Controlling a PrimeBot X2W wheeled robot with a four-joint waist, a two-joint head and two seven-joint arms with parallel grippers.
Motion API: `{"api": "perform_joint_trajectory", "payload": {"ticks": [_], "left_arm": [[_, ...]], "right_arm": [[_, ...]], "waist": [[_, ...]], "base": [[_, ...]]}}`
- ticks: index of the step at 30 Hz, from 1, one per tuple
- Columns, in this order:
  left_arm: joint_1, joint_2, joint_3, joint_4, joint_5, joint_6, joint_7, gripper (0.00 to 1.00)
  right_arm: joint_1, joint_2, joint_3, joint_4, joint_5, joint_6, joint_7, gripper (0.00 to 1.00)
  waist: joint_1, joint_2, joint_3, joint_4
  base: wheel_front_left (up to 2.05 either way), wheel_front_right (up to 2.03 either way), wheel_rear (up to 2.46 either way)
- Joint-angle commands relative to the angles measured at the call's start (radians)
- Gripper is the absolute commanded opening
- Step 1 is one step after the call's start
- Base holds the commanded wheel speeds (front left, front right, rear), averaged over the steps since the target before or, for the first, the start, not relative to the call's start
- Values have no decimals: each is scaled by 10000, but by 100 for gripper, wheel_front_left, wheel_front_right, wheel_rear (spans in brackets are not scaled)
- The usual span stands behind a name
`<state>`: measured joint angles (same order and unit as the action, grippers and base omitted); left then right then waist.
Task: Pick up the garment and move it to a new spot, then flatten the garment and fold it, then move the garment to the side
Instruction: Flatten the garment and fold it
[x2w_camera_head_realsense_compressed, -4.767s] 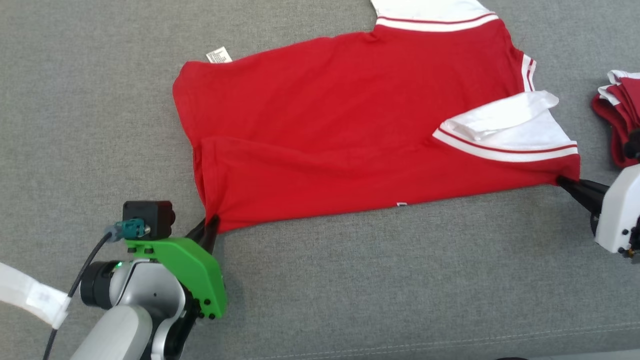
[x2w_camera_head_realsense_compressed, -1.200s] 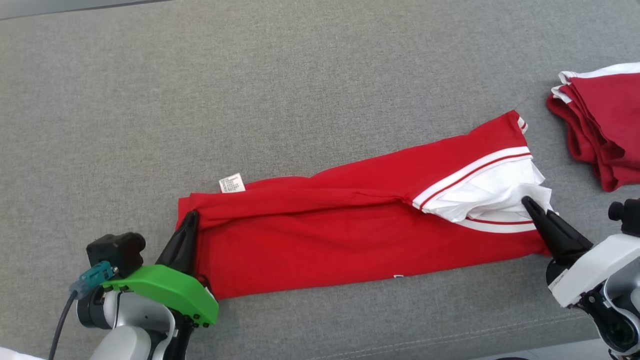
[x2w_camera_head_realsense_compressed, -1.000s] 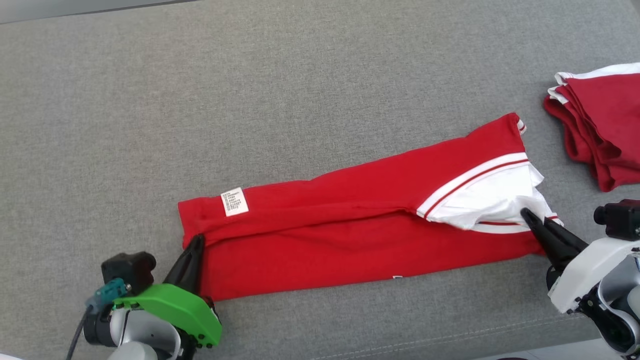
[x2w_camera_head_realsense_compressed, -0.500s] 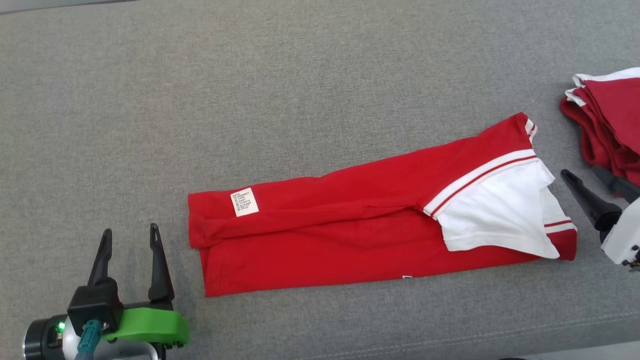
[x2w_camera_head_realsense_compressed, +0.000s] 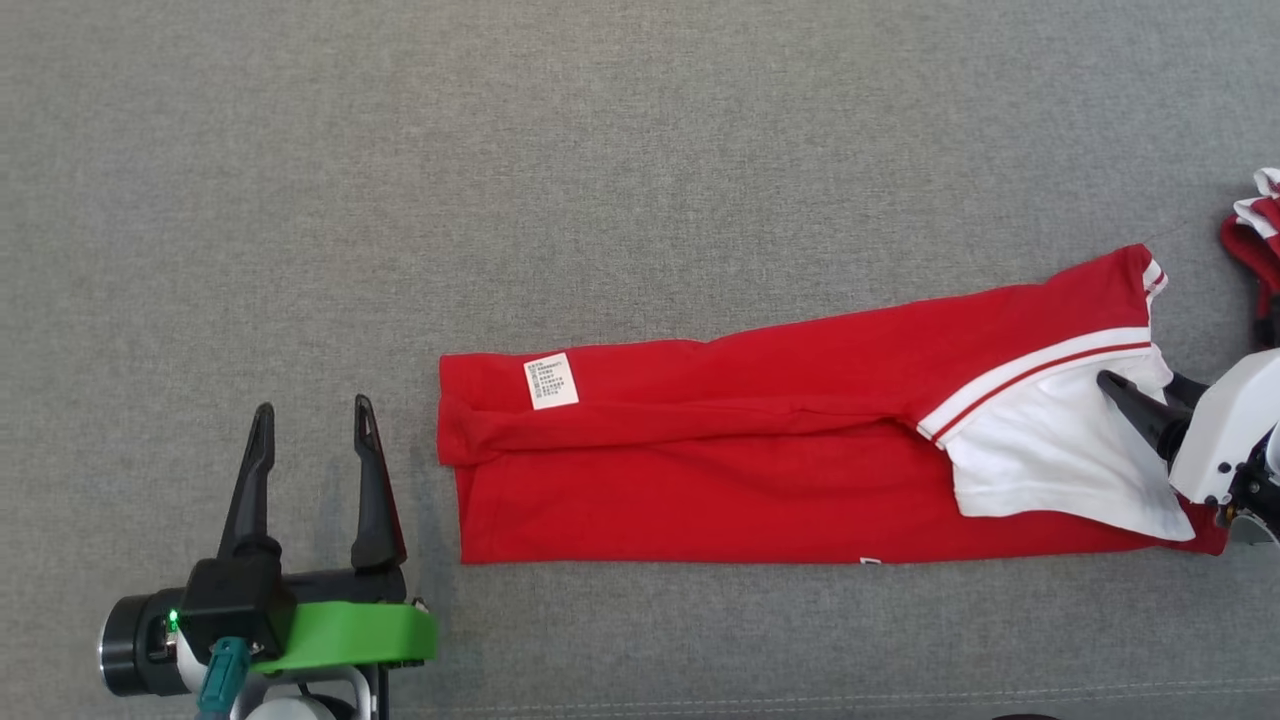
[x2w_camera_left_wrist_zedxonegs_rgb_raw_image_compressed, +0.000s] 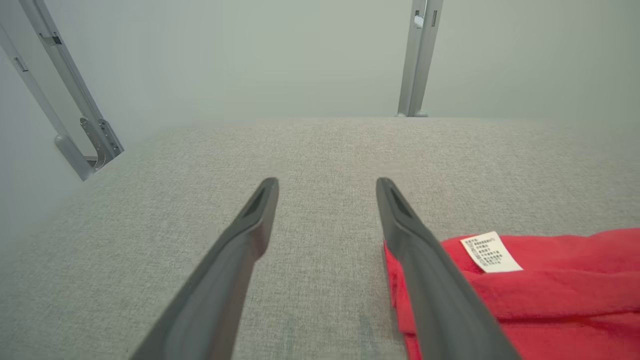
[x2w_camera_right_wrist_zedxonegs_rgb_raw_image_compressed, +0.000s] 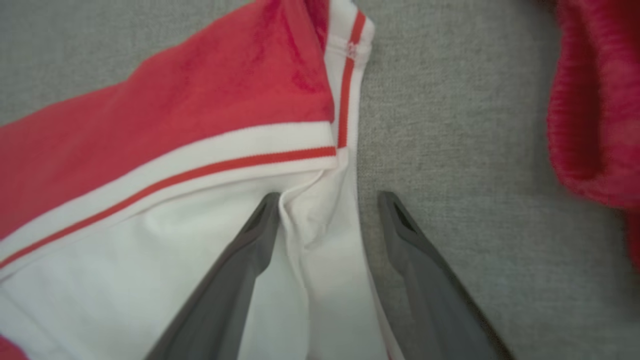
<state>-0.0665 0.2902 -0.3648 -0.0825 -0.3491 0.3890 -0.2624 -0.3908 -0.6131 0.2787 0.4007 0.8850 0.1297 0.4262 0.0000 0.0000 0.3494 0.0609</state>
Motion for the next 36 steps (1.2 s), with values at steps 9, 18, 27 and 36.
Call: {"api": "perform_joint_trajectory", "payload": {"ticks": [9, 18, 27, 36], "left_arm": [[245, -283, 329, 506, -20, -766, -29, 100], [380, -728, 673, 1032, -36, -1475, -30, 100], [680, -1551, 661, 1439, 339, -2165, -30, 100], [572, -1934, 1106, 1490, 772, -2418, -30, 100]], "right_arm": [[2, 154, 895, -173, 1764, 32, 155, 0], [-302, -1422, 171, 27, 2614, 2, -47, 0], [112, -2874, -588, -1034, 2858, 8, 423, 0], [563, -1948, 261, -4941, 2372, 9, 1465, 0]], "waist": [[0, 0, -404, 82], [0, 0, -896, -279], [0, 0, -1081, -311], [0, 0, -805, -664]], "base": [[0, 0, 0], [0, 0, 0], [0, 0, 0], [0, 0, 0]]}}
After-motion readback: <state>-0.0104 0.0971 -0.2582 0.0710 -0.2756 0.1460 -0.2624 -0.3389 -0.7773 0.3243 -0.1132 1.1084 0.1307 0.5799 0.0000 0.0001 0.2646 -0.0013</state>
